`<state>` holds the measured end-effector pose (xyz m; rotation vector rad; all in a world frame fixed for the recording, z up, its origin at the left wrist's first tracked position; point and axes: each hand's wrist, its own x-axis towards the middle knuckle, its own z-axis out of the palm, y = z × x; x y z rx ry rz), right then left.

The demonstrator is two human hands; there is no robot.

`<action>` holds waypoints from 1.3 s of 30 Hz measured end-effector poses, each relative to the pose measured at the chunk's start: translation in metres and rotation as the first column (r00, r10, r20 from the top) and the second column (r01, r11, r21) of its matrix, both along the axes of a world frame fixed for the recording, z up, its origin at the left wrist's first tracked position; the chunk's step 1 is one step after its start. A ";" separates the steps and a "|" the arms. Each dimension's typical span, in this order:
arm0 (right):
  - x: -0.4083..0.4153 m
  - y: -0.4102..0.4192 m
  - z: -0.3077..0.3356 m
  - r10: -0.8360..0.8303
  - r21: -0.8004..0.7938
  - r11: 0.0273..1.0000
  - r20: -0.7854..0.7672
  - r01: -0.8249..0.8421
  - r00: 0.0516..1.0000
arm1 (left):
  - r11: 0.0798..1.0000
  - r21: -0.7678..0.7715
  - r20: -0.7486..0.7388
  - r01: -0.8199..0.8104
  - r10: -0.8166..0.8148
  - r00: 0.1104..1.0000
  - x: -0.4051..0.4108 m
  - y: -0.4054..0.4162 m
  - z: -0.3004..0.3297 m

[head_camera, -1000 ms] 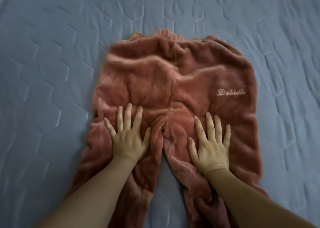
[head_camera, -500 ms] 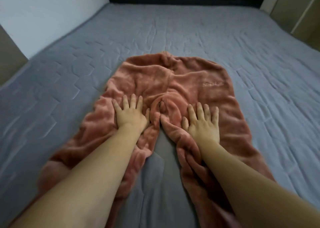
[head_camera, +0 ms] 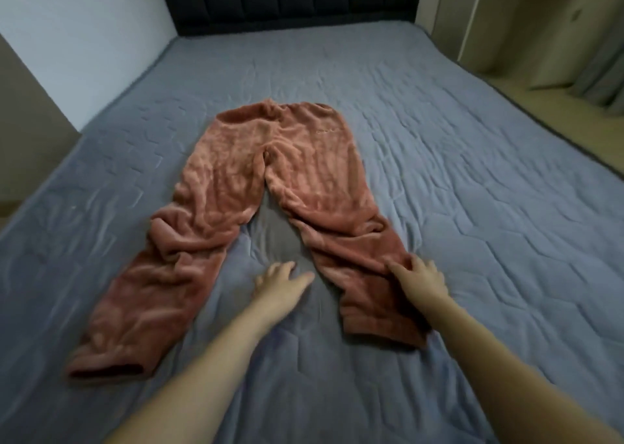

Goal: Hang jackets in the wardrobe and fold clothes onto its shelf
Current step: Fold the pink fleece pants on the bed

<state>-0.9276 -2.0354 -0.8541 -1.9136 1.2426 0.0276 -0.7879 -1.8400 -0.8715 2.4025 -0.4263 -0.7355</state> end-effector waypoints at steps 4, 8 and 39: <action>-0.029 0.000 0.015 -0.246 0.591 0.806 0.287 0.031 0.926 | 0.855 -0.388 -0.484 -0.343 0.128 0.866 -0.045 -0.039 0.026; -0.059 0.001 0.026 -0.271 0.698 0.710 0.393 -0.093 0.879 | 0.706 -0.529 -0.470 -0.470 0.217 0.856 -0.074 -0.054 0.035; 0.133 0.251 0.020 -0.013 0.754 0.596 0.354 -0.277 0.935 | 0.671 -0.528 -0.483 -0.521 0.268 0.834 0.034 0.255 0.073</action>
